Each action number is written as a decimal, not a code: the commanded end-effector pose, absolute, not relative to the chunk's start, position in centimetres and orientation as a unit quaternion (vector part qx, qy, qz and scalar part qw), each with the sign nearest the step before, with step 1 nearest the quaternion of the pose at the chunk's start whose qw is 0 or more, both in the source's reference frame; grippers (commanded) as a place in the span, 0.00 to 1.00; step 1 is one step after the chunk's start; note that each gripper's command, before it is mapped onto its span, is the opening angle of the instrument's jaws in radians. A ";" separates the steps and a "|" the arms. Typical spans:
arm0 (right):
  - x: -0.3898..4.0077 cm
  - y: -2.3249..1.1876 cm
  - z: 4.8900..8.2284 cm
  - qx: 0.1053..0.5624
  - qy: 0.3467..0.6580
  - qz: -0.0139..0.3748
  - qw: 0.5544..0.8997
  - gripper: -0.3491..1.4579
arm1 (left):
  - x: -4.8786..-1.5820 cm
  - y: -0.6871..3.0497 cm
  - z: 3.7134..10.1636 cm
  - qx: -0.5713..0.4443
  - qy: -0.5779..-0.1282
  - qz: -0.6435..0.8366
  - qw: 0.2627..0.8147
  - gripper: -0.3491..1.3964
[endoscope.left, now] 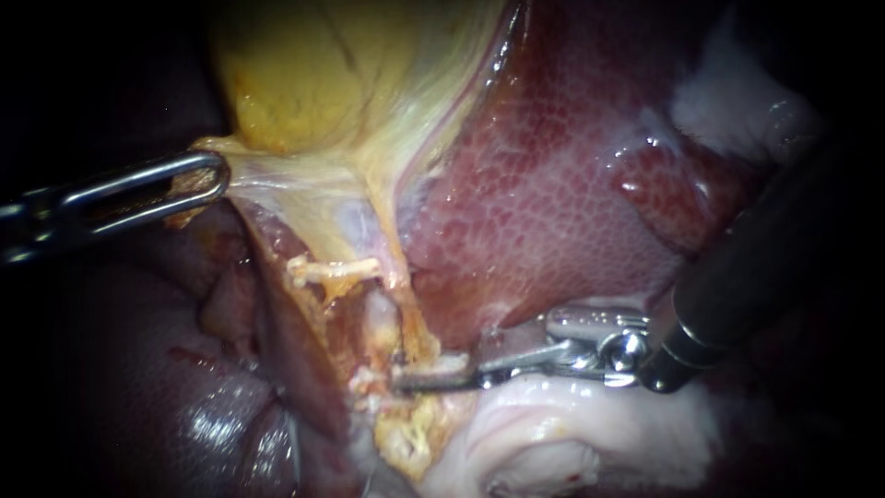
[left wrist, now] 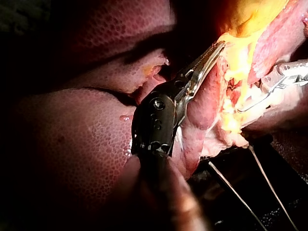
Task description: Going back first clip right tube
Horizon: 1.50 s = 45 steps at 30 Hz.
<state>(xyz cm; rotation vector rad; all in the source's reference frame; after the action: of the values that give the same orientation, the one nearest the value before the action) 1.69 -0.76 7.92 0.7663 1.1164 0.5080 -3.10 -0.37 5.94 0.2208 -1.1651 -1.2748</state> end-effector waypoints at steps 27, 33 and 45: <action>1.38 -0.43 7.36 0.345 0.529 0.197 0.750 0.52 | -3.09 -0.38 5.95 0.097 -0.512 -0.559 0.645 0.00; 1.11 -0.22 7.06 0.333 0.535 0.197 0.752 0.52 | -3.09 -0.39 5.95 0.097 -0.512 -0.559 0.645 0.00; 0.69 0.24 6.30 0.294 0.563 0.193 0.748 0.52 | -3.11 -0.40 5.96 0.096 -0.512 -0.560 0.645 0.00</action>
<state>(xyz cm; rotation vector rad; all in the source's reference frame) 0.67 0.28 6.26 0.6364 1.2399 0.4241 -3.11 -0.40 5.96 0.2184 -1.1662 -1.2734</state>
